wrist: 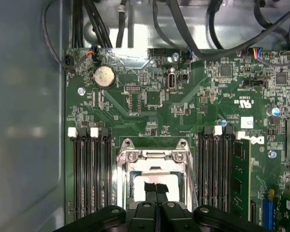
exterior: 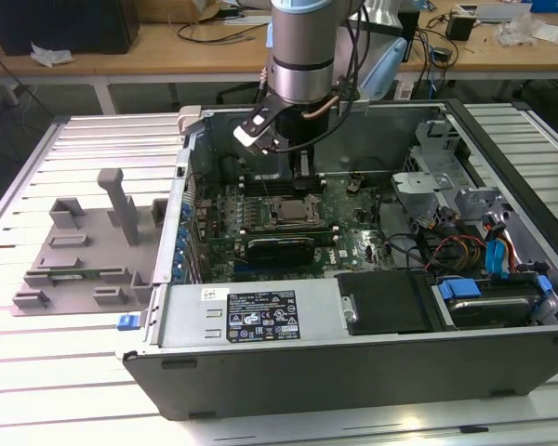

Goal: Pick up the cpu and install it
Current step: 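Close the cpu cover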

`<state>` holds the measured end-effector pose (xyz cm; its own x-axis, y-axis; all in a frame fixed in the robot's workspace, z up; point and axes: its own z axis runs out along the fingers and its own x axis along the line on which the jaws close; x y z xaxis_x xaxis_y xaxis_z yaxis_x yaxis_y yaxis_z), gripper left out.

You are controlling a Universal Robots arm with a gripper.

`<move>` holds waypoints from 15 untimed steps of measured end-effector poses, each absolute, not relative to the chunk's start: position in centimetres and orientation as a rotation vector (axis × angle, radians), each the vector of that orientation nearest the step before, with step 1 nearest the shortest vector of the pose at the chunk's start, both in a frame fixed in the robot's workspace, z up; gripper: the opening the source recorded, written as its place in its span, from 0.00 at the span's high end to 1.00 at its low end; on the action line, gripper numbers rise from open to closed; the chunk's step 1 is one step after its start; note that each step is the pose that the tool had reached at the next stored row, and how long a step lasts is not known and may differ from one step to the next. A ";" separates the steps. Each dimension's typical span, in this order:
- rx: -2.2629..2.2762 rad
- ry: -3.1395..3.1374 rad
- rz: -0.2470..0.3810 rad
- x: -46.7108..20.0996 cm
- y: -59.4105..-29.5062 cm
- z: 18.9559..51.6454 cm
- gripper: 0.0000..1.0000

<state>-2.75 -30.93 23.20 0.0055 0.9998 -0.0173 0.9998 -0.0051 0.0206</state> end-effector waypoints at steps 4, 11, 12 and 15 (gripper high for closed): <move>2.208 2.197 0.003 -2.8 -30.9 23.2 0.89; 2.118 2.283 0.004 -2.8 -30.9 23.2 0.89; 2.077 2.320 0.004 -2.8 -30.9 23.2 0.89; 1.982 2.401 0.005 -2.8 -30.9 23.2 0.89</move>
